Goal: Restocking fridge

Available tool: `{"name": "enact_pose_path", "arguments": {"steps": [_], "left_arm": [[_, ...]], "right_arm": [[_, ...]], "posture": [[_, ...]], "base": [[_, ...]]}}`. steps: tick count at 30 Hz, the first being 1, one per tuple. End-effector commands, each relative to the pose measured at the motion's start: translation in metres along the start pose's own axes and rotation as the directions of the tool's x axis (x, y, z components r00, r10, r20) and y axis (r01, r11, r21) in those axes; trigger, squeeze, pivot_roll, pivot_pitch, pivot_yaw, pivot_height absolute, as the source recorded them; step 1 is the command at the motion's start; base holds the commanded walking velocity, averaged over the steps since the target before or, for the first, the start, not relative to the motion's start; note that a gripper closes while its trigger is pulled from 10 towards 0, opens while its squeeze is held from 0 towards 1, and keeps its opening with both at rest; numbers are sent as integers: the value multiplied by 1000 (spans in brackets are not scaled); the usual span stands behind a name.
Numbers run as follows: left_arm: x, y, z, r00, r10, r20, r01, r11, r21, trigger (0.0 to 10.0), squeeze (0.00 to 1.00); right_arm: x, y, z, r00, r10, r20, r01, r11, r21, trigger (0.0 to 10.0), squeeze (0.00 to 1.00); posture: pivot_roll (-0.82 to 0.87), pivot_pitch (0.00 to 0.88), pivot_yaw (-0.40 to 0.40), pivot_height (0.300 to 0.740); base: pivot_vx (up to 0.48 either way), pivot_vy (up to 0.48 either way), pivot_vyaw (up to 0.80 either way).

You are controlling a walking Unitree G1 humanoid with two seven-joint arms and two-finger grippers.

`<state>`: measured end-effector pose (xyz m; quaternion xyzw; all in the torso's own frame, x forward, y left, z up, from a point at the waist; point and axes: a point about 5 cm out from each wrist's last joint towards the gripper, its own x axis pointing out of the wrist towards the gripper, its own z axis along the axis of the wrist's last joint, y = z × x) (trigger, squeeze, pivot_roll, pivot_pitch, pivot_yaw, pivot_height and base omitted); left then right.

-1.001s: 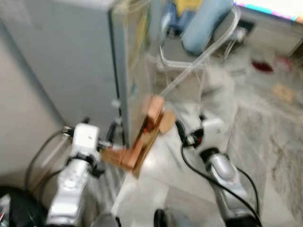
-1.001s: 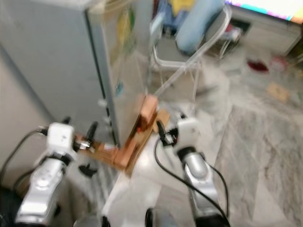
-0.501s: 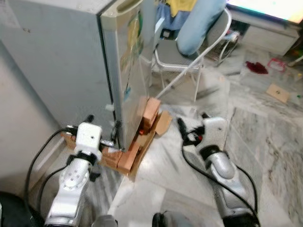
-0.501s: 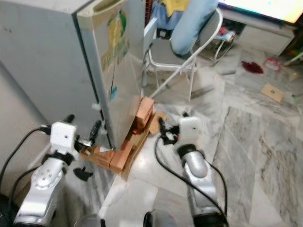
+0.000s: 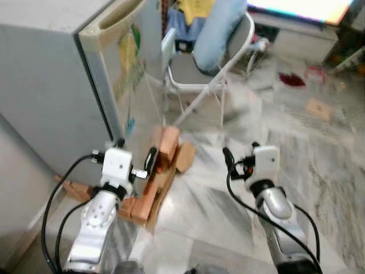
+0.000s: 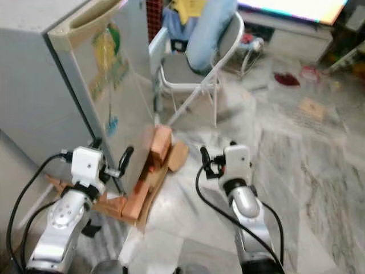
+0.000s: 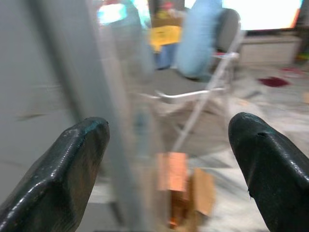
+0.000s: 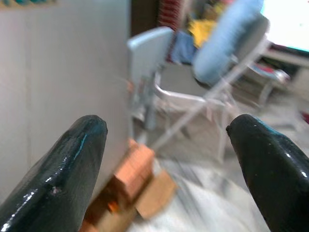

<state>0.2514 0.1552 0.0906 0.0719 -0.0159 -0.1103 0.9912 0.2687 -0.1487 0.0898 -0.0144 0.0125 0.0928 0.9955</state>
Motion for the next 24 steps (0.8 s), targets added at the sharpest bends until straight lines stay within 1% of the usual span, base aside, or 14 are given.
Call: {"name": "enact_pose_path", "arguments": {"steps": [1, 2, 4, 5, 8, 10, 12, 13, 16, 17, 18, 19, 20, 24], "left_arm": [[-3, 2, -4, 1000, 23, -17, -23, 1000, -1, 10000, 0], [-3, 2, -4, 1000, 23, -17, -23, 1000, -1, 10000, 0], [-1, 11, -3, 995, 97, -15, -97, 995, -2, 10000, 0], [-1, 11, -3, 995, 97, -15, -97, 995, -2, 10000, 0], [5, 21, -4, 990, 141, -21, -142, 989, -50, 10000, 0], [9, 23, -5, 989, 144, -26, -146, 987, -65, 10000, 0], [17, 24, -3, 991, 136, -22, -137, 987, -89, 10000, 0], [27, 25, -1, 990, 137, -14, -138, 986, -90, 10000, 0], [39, 29, 2, 988, 154, -11, -154, 985, -83, 10000, 0], [41, 32, 2, 986, 165, -8, -165, 983, -82, 10000, 0], [47, 38, 3, 982, 188, -4, -187, 978, -96, 10000, 0], [47, 38, 3, 982, 188, -4, -187, 978, -96, 10000, 0], [52, 39, 3, 984, 177, 3, -176, 980, -95, 10000, 0], [60, 35, 2, 989, 148, -3, -148, 985, -89, 10000, 0]], "right_arm": [[-3, 4, -3, 1000, 3, -9, -3, 1000, 3, 10000, 0], [-3, 4, -3, 1000, 3, -9, -3, 1000, 3, 10000, 0], [-3, 3, -3, 1000, 2, -8, -2, 1000, 0, 10000, 0], [-3, 3, -3, 1000, 2, -8, -2, 1000, 0, 10000, 0], [-4, 0, -2, 1000, -4, -7, 4, 1000, -5, 10000, 0], [-5, -1, -2, 1000, -8, -7, 8, 1000, -9, 10000, 0], [-7, -3, 0, 1000, -17, -1, 17, 1000, -17, 10000, 0], [-9, -6, 2, 999, -37, 10, 37, 999, -23, 10000, 0], [-11, -8, 4, 999, -43, 17, 43, 999, -26, 10000, 0], [-11, -8, 5, 999, -45, 18, 45, 999, -26, 10000, 0], [-12, -9, 6, 998, -54, 21, 54, 998, -27, 10000, 0], [-12, -9, 6, 998, -54, 21, 54, 998, -27, 10000, 0], [-12, -9, 6, 998, -62, 21, 63, 998, -25, 10000, 0], [-11, -8, 5, 998, -64, 20, 65, 998, -26, 10000, 0]], "posture": [[65, 59, -71, 740], [65, 59, -71, 740], [61, 61, -72, 740], [61, 61, -72, 740], [53, 68, -76, 740], [46, 73, -79, 740], [42, 75, -79, 740], [29, 82, -79, 740], [20, 83, -76, 740], [10, 82, -71, 740], [9, 81, -73, 740], [9, 81, -73, 740], [12, 82, -73, 740], [12, 84, -70, 740]], "base": [[0, 0, 0], [0, 0, 0], [0, 0, 0], [0, 0, 0], [0, 0, 0], [0, 0, 0], [0, 0, 0], [0, 0, 0], [0, 0, 0], [0, 0, 0], [0, 0, 0], [0, 0, 0], [0, 0, 0], [0, 0, 0]]}}
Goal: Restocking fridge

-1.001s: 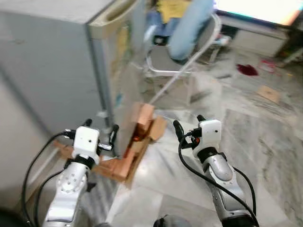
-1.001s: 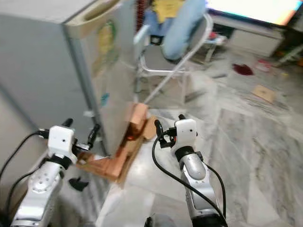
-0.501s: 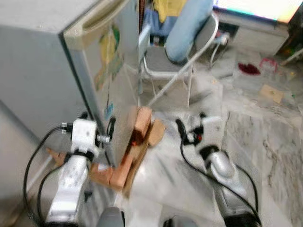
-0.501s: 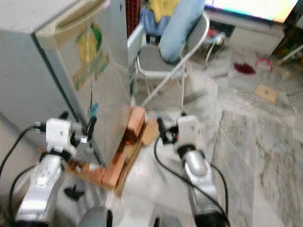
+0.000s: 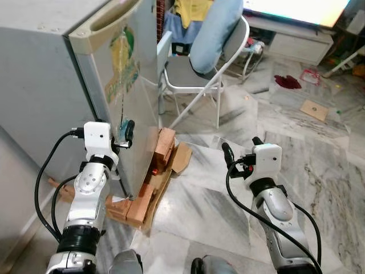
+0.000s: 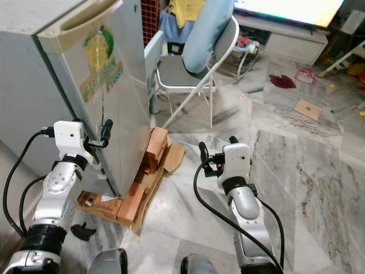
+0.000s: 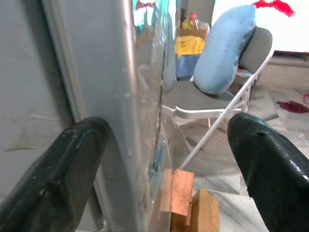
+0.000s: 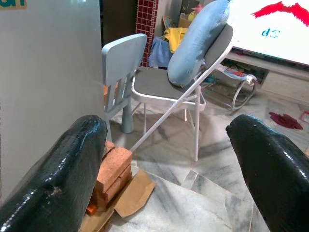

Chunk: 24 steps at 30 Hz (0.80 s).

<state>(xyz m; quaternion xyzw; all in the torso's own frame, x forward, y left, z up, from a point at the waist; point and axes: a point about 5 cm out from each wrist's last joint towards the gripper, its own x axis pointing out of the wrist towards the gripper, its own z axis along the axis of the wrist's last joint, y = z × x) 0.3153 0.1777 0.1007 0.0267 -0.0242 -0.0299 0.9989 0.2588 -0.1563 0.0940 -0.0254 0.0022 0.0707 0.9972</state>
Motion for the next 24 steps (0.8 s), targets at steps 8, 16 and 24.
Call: {"name": "enact_pose_path", "arguments": {"steps": [8, 16, 24], "left_arm": [[16, 12, 3, 996, 93, 14, -93, 995, 19, 10000, 0], [9, 24, -6, 988, 152, 7, -152, 987, 47, 10000, 0], [19, 27, 0, 991, 131, 22, -132, 990, 39, 10000, 0]], "right_arm": [[2, -3, 4, 999, -32, 7, 32, 999, -7, 10000, 0], [1, -3, 3, 999, -36, 2, 36, 999, -10, 10000, 0], [-1, -8, 4, 999, -41, 3, 41, 999, -30, 10000, 0]], "posture": [[10, 84, -65, 740], [10, 91, -69, 740], [-8, 102, -69, 740]], "base": [[0, 0, 0], [0, 0, 0], [0, 0, 0]]}}
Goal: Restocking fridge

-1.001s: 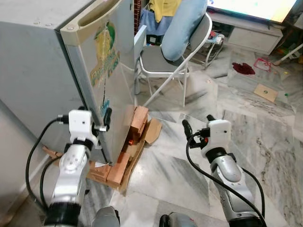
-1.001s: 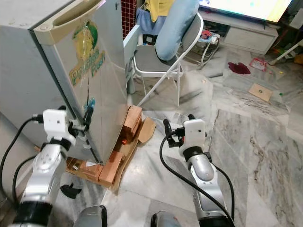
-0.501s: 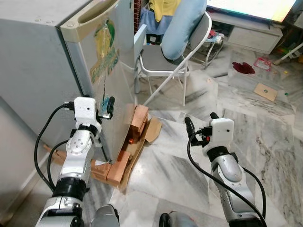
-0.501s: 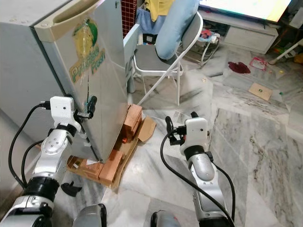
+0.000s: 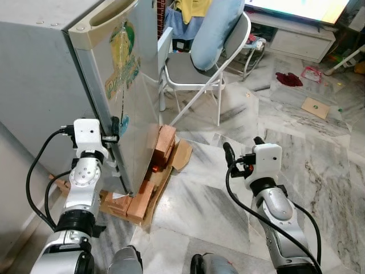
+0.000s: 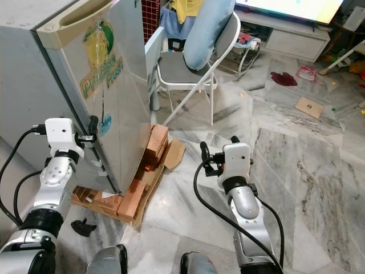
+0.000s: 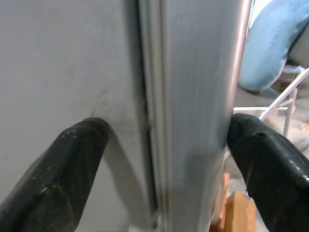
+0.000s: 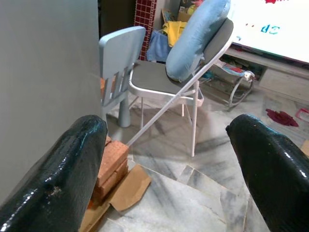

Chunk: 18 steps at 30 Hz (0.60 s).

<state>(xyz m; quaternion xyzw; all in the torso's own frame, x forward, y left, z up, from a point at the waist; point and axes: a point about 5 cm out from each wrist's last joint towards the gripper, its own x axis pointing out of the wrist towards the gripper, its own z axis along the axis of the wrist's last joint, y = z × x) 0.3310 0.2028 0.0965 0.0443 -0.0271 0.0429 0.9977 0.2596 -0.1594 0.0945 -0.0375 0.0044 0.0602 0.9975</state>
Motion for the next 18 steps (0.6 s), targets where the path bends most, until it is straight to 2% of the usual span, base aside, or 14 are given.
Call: {"name": "enact_pose_path", "arguments": {"steps": [1, 3, 4, 7, 10, 13, 14, 18], "left_arm": [[6, -6, 7, 998, -58, 20, 58, 998, -7, 10000, 0], [7, -27, 8, 980, -197, 16, 197, 980, -16, 10000, 0], [7, -27, 8, 980, -197, 16, 197, 980, -16, 10000, 0], [5, -42, 9, 963, -270, 23, 270, 963, -17, 10000, 0], [4, -48, 11, 951, -307, 33, 308, 951, -7, 10000, 0], [2, -57, 15, 928, -369, 54, 370, 929, -11, 10000, 0], [0, -63, 17, 911, -409, 61, 410, 912, -14, 10000, 0], [-4, -70, 17, 885, -461, 64, 463, 886, -20, 10000, 0]], "right_arm": [[-2, -6, 3, 1000, -23, 6, 23, 1000, -7, 10000, 0], [-2, -5, 2, 1000, -26, 3, 26, 1000, -6, 10000, 0], [-2, -5, 2, 1000, -26, 3, 26, 1000, -6, 10000, 0], [-2, -3, 3, 1000, -23, 2, 23, 1000, -4, 10000, 0], [-3, -3, 2, 1000, -24, 1, 24, 1000, -4, 10000, 0], [-4, -5, 1, 999, -31, -9, 31, 999, -8, 10000, 0], [-5, -6, -1, 999, -34, -15, 34, 999, -9, 10000, 0], [-4, -6, -2, 999, -35, -19, 35, 999, -9, 10000, 0]], "posture": [[-8, 102, -68, 740], [-9, 102, -64, 740], [-9, 102, -64, 740], [-10, 102, -61, 740], [-11, 103, -59, 740], [-7, 107, -61, 740], [-7, 107, -61, 740], [-5, 106, -61, 740]], "base": [[0, 0, 0], [0, 0, 0], [0, 0, 0], [0, 0, 0], [0, 0, 0], [0, 0, 0], [0, 0, 0], [0, 0, 0]]}}
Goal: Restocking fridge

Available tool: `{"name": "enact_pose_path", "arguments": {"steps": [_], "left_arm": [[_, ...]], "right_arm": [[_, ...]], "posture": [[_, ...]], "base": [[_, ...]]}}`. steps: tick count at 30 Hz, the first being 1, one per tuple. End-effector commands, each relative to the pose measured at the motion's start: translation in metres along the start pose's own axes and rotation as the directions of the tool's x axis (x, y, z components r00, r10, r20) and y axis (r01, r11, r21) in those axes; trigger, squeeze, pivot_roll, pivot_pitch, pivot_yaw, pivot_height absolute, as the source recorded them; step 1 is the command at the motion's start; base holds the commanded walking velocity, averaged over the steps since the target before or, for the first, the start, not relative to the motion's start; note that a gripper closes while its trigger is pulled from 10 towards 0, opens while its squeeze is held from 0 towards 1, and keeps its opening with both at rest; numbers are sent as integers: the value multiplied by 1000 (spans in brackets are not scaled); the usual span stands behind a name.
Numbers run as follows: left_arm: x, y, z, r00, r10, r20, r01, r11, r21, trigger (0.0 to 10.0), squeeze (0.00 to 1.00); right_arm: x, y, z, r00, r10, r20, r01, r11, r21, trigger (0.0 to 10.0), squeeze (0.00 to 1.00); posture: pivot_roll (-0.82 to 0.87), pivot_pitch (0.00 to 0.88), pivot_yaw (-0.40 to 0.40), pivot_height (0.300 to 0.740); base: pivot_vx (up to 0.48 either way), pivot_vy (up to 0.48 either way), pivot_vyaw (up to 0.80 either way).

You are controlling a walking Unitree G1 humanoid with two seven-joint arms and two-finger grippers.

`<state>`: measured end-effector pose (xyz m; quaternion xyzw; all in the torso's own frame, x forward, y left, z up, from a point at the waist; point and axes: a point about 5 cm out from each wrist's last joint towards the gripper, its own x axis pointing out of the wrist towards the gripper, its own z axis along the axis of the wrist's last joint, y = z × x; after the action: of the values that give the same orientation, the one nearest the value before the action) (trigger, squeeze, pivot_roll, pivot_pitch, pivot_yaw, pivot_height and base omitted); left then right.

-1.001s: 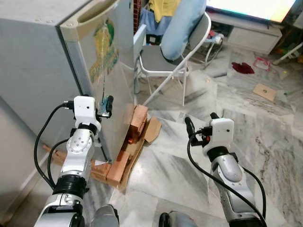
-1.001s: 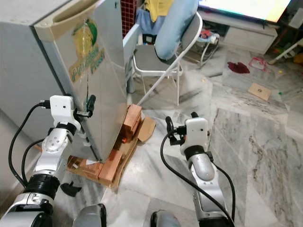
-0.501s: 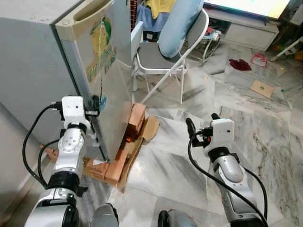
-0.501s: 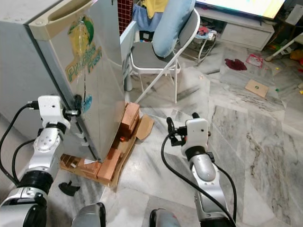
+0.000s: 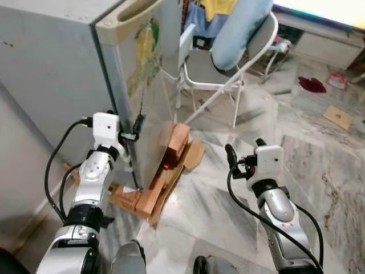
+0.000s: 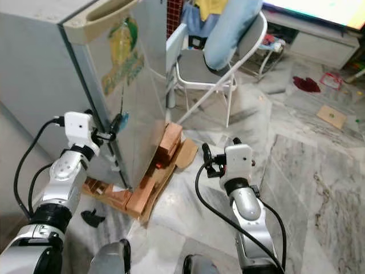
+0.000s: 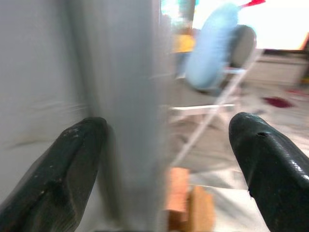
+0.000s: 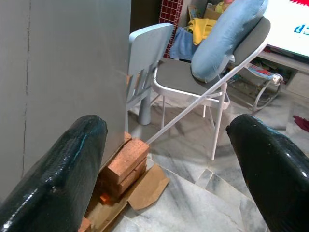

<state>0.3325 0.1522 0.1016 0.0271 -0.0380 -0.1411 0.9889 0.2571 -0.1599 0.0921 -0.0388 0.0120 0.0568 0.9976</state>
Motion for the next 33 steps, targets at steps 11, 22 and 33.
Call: {"name": "enact_pose_path", "arguments": {"steps": [11, 22, 33], "left_arm": [[11, -50, 12, 970, -243, 31, 243, 970, 22, 10000, 0], [1, -135, 24, 817, -574, 52, 572, 819, 57, 10000, 0], [-17, -63, -3, 932, -353, -84, 361, 925, 120, 10000, 0]], "right_arm": [[1, -6, 0, 1000, -27, -8, 27, 1000, -6, 10000, 0], [1, -6, 2, 998, -57, 8, 57, 998, 7, 10000, 0], [0, -7, -1, 997, -75, 3, 75, 997, 8, 10000, 0]], "posture": [[2, 101, -63, 740], [1, 91, -59, 740], [24, 99, -52, 740]], "base": [[0, 0, 0], [0, 0, 0], [0, -128, 0]]}}
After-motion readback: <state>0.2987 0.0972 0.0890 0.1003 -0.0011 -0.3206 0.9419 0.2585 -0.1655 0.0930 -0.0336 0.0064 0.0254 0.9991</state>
